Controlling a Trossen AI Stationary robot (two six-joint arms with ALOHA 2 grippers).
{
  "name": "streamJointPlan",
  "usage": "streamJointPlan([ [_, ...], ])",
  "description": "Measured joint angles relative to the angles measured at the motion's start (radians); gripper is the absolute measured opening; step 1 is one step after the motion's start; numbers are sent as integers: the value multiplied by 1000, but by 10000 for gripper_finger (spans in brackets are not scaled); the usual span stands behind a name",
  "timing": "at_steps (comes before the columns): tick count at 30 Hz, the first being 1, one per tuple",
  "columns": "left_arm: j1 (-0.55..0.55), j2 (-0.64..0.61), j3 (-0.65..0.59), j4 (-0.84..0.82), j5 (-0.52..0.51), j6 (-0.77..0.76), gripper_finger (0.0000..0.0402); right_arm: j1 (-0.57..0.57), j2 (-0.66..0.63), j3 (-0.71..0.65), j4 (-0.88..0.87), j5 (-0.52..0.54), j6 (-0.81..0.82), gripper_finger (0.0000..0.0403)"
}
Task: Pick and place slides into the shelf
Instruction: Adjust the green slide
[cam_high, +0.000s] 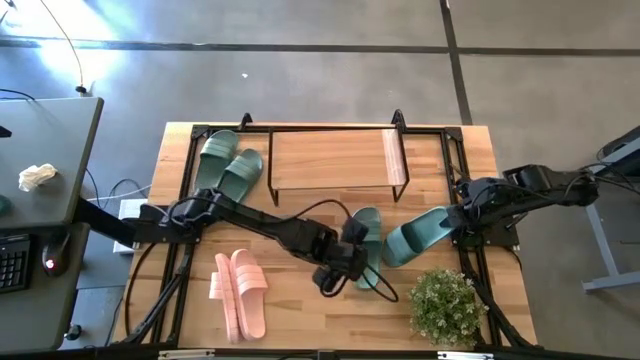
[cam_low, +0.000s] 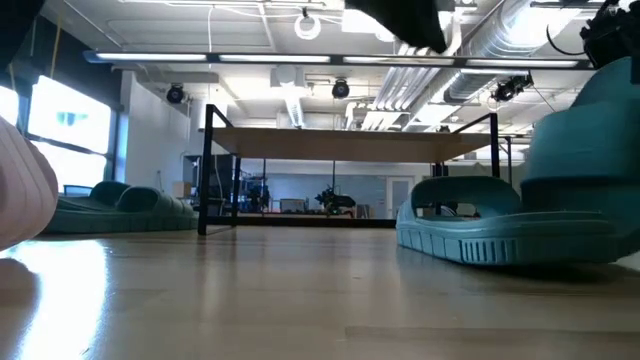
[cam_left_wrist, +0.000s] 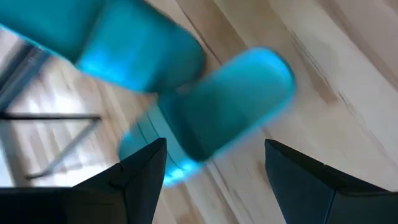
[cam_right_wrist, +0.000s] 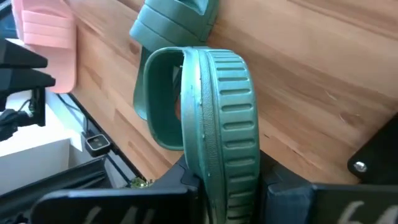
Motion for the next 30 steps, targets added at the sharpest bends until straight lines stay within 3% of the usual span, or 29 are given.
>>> streamJointPlan([
  [11, 0, 61, 0, 93, -21, 1, 253, 0, 42, 0, 32, -44, -7, 49],
  [24, 0, 110, -4, 124, -176, -3, 253, 0, 65, 0, 26, -58, -76, 166],
  [30, 0, 158, -3, 143, -210, -3, 253, 0, 65, 0, 26, -50, -78, 191],
])
